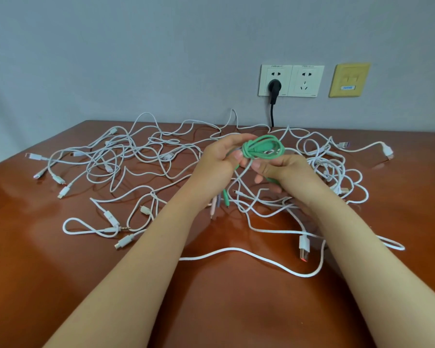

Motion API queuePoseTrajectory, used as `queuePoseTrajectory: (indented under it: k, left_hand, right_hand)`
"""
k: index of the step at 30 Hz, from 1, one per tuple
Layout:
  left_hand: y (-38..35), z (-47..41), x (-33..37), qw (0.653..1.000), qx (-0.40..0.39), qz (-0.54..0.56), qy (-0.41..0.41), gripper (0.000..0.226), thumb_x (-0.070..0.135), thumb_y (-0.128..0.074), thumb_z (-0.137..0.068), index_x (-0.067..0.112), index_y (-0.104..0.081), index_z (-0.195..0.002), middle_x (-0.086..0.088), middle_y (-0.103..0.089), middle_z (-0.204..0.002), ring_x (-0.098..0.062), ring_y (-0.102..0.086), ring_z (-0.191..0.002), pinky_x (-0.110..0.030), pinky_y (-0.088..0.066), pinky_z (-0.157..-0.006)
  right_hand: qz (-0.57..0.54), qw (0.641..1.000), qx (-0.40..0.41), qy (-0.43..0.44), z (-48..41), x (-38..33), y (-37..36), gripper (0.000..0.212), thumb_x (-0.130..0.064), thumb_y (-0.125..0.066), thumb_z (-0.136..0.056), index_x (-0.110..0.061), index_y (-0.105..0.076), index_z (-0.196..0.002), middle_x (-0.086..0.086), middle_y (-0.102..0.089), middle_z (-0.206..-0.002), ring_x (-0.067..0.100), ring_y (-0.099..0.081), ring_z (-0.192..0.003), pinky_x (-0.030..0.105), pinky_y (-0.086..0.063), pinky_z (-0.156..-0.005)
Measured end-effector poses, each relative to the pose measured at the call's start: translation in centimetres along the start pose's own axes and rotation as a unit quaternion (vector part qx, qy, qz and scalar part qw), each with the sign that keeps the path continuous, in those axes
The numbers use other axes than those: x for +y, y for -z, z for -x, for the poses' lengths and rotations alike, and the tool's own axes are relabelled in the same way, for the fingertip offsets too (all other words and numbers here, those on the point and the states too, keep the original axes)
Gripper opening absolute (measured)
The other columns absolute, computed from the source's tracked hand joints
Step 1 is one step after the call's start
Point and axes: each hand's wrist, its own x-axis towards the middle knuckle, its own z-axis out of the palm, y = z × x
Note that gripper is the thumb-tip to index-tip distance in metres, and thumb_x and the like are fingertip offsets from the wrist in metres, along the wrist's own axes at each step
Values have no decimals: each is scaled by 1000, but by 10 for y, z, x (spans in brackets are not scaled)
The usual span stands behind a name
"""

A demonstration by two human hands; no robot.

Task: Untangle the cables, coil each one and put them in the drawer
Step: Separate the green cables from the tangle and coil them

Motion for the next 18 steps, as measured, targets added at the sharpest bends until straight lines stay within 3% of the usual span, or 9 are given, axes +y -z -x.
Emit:
queuePoseTrajectory:
  k: [3,5,7,10,13,16,18]
  left_hand:
    - [1,-2,-2,997,62,-30,32,38,-5,-37,-95,19,-57,-115,-3,-61,-108,-12,-58,-103,-21,-42,-91]
    - [2,-3,-3,989,105,-87,53,36,0,-38,-96,16,-59,-121,1,-60,-107,-11,-55,-103,-17,-40,-84]
    - [3,-4,-4,982,125,-125,65,34,3,-39,-97,15,-62,-120,3,-60,-105,-11,-54,-104,-17,-36,-83]
    - [4,-3,-4,978,135,-138,81,33,5,-37,-97,17,-63,-115,3,-60,-101,-13,-53,-98,-21,-36,-81]
    - [3,-4,-3,974,141,-154,87,32,6,-36,-98,14,-63,-113,1,-57,-99,-13,-49,-93,-23,-35,-69]
    - [3,-5,-2,974,148,-134,106,34,7,-36,-99,12,-59,-123,1,-57,-107,-10,-47,-98,-17,-32,-76]
    - [4,-5,-2,975,155,-107,113,33,6,-36,-99,11,-60,-122,-1,-58,-107,-11,-48,-99,-21,-35,-84]
  right_hand:
    - [131,987,36,90,-3,3,-9,21,-17,-65,-86,-21,-70,-65,8,-65,-61,13,-52,-55,22,-43,-55]
    - [303,939,55,155,-2,4,-13,14,-24,-61,-88,-19,-74,-87,7,-64,-63,22,-58,-67,32,-47,-67]
    - [423,883,63,193,3,1,-16,23,-29,-54,-91,-21,-70,-105,7,-67,-78,28,-60,-86,34,-46,-74]
    - [453,856,116,218,6,-4,-18,25,-36,-52,-92,-23,-70,-102,5,-69,-97,28,-59,-97,31,-41,-72]
    - [430,855,169,236,4,-2,-16,23,-38,-58,-88,-19,-71,-92,2,-66,-98,26,-59,-94,28,-36,-68]
    - [388,858,172,289,2,3,-15,17,-28,-62,-86,-14,-70,-88,4,-60,-91,29,-59,-85,29,-35,-64]
    - [412,836,153,328,3,5,-16,19,-26,-57,-88,-11,-68,-89,6,-58,-90,31,-59,-78,27,-33,-60]
